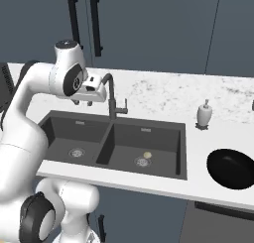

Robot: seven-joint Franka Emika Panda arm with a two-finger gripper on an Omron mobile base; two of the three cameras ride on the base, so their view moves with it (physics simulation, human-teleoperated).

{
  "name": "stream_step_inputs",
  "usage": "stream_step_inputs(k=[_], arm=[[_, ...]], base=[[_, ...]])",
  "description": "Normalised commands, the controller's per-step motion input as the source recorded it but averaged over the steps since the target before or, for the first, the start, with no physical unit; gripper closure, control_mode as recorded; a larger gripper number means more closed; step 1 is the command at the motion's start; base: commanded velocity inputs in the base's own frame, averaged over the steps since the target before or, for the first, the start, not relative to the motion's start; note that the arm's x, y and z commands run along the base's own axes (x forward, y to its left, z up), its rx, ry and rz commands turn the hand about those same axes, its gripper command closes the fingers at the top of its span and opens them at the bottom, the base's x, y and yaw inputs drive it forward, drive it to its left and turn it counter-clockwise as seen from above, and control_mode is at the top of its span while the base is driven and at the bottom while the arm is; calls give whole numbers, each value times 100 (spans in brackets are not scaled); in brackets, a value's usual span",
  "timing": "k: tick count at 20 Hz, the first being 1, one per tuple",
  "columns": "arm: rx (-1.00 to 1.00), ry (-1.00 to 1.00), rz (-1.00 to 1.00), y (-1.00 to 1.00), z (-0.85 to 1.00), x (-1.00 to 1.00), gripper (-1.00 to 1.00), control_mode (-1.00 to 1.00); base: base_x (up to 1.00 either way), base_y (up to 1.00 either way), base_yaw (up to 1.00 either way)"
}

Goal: Pick the garlic from the sink and place it in the bowl. Then pick the bowl and place it in the microwave. Then close the microwave door and press the start button.

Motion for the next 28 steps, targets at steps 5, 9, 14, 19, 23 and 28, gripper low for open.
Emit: stream_step_inputs(k=[5,9,14,19,23,28], arm=[[0,-3,0,-9,-2,-37,-100,-100],[0,0,-1,-29,-24,-76,-100,-100],[0,2,-3,-36,-37,-74,-100,-100],[0,3,0,-50,-45,-8,-100,-100],[3,0,0,-45,-45,11,-100,-100],[7,1,0,-38,-50,30,-100,-100]], base=[[0,0,0],[0,0,0],[0,0,0],[0,0,0],[0,0,0],[0,0,0]])
